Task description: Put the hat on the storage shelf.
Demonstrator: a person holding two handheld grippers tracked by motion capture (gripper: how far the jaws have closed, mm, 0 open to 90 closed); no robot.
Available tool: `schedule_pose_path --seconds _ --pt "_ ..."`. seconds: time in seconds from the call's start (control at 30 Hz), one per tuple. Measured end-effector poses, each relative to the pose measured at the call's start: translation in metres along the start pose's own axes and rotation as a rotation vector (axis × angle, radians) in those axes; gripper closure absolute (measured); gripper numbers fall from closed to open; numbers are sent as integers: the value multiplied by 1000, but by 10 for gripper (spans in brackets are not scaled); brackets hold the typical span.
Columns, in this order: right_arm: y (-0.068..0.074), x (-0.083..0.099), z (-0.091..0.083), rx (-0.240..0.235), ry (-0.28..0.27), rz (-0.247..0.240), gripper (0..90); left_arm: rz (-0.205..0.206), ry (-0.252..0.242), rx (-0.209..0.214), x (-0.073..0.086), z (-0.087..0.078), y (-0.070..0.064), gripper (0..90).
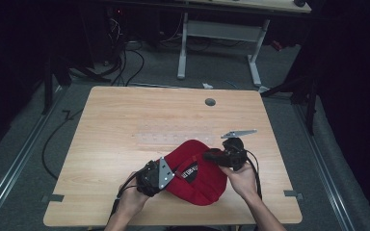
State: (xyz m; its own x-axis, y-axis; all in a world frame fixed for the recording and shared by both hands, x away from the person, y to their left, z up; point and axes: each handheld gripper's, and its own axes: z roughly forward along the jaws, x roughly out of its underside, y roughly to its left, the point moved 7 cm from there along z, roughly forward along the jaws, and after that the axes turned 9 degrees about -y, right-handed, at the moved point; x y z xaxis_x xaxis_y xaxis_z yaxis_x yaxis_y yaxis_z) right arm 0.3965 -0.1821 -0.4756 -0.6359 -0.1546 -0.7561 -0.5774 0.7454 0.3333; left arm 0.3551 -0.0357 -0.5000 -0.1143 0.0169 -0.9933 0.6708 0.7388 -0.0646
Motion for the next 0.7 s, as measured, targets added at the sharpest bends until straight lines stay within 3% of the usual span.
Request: schedule_pose_path --seconds 0.1,0.27,0.53,0.7 --pt "-1 0 -1 -35 -10 13 754 -62 14 70 -4 -7 -7 671" --pt "0 -1 -2 -73 -23 16 715 -57 45 136 -11 -15 -17 774" --pt "-6 -10 -8 -131 -93 68 572 -44 95 175 -8 -26 -22 839" --pt "-16 -23 -19 -91 -158 65 494 -65 108 177 -6 -28 -23 852"
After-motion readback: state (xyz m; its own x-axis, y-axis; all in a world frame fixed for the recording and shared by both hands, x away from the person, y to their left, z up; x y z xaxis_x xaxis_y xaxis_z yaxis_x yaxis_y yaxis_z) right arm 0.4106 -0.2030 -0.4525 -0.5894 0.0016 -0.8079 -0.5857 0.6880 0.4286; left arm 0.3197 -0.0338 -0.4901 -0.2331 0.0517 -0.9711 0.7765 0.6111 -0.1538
